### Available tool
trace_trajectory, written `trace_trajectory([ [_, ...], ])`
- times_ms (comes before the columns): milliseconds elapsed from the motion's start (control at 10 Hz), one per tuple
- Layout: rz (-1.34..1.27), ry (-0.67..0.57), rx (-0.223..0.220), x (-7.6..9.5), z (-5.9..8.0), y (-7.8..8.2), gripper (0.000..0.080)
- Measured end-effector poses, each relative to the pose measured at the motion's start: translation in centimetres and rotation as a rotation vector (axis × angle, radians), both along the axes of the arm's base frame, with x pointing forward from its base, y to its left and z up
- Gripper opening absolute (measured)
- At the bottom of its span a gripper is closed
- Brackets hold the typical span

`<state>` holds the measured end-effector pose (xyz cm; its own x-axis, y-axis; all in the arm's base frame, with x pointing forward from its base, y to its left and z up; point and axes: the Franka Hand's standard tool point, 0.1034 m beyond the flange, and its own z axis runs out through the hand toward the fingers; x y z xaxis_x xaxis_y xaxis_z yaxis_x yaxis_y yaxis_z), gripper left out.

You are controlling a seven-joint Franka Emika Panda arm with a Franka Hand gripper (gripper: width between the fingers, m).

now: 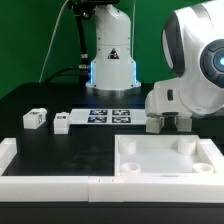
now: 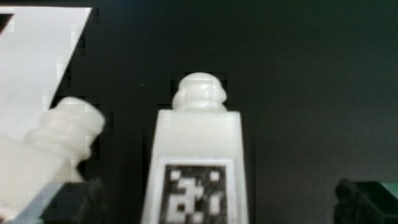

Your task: Assemble one leg

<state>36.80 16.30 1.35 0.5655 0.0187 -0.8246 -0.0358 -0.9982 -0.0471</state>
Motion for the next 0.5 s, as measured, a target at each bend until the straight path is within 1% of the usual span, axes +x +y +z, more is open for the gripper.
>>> trace_trajectory([
  [200, 0.002, 0.009, 0.001, -0.36, -0.29, -0.03, 0.0649],
  [500, 0.001, 0.009, 0.002, -0.3, -0.35, -0.28, 0.0649],
])
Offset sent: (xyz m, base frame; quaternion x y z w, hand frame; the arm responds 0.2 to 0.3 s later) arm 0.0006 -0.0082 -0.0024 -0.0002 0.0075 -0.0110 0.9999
